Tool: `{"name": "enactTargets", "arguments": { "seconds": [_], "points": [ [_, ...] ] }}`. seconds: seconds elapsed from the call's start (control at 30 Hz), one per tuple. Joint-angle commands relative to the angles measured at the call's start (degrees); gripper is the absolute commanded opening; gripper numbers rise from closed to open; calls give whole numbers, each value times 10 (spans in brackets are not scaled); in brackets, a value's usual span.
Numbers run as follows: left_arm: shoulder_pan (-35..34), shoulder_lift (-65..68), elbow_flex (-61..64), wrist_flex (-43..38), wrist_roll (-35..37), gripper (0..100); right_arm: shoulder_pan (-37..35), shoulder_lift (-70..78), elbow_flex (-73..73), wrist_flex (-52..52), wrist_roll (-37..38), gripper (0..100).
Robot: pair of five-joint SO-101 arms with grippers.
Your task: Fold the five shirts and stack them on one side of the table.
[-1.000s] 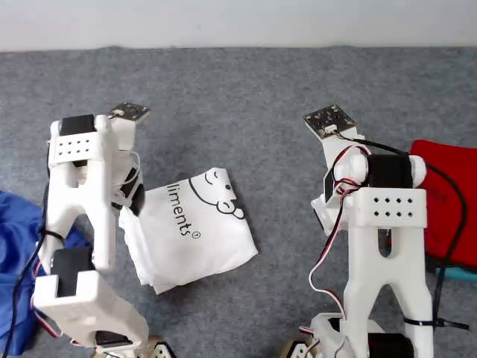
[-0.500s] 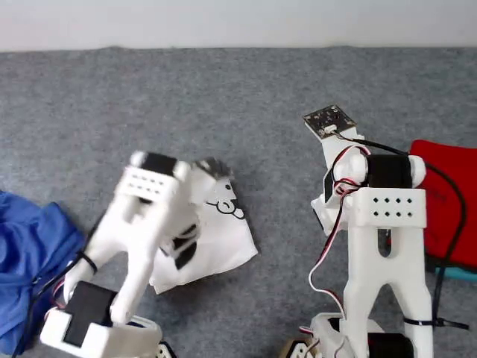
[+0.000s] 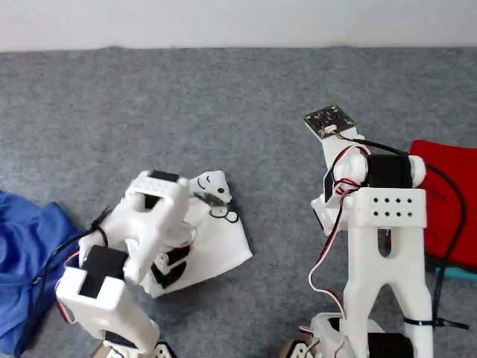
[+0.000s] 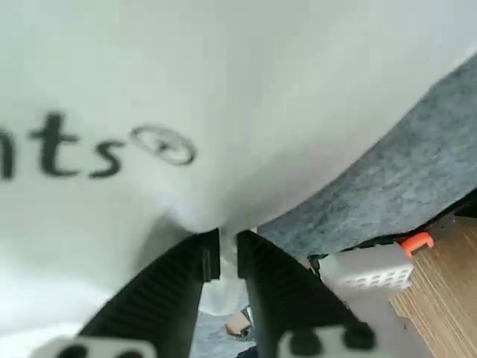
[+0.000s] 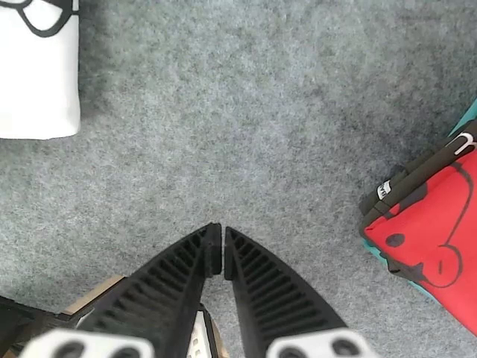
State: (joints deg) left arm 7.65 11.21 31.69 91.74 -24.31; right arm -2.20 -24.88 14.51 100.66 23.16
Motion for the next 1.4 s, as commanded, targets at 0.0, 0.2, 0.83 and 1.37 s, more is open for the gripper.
{"name": "enactTargets", "arguments": {
  "seconds": [0.0,0.2,0.83,1.37],
  "points": [
    [-18,-26,-59,42,-4,51,2,-13,-4,20,-3,11],
    [-20,-158,-104,70,0,58,2,-12,-4,13,-2,11],
    [-359,-437,-97,88,24,160,-120,85,-17,6,-66,34],
    [-475,-509,-93,88,28,160,-328,388,-270,-30,-176,303]
  ]
}}
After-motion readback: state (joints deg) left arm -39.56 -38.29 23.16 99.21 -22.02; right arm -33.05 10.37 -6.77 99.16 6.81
